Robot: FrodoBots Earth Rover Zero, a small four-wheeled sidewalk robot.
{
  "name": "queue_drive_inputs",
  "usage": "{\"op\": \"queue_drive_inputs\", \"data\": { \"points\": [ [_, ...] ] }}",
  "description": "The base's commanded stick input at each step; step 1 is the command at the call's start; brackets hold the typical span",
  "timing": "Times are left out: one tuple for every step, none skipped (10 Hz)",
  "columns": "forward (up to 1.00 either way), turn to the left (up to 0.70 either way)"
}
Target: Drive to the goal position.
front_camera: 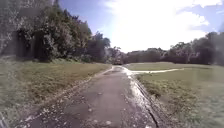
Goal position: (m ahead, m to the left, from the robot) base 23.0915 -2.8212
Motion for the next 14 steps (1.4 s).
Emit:
{"op": "queue_drive_inputs", "data": {
  "points": [
    [0.00, 0.00],
    [0.00, 0.00],
    [0.23, 0.00],
    [0.69, 0.00],
    [0.70, 0.00],
    [0.00, 0.00],
    [0.00, 0.00],
    [0.00, 0.00],
    [0.00, 0.00],
    [0.00, 0.00],
    [0.00, 0.00],
    [0.00, 0.11],
    [0.00, 0.47],
    [0.00, 0.52]
  ]
}}
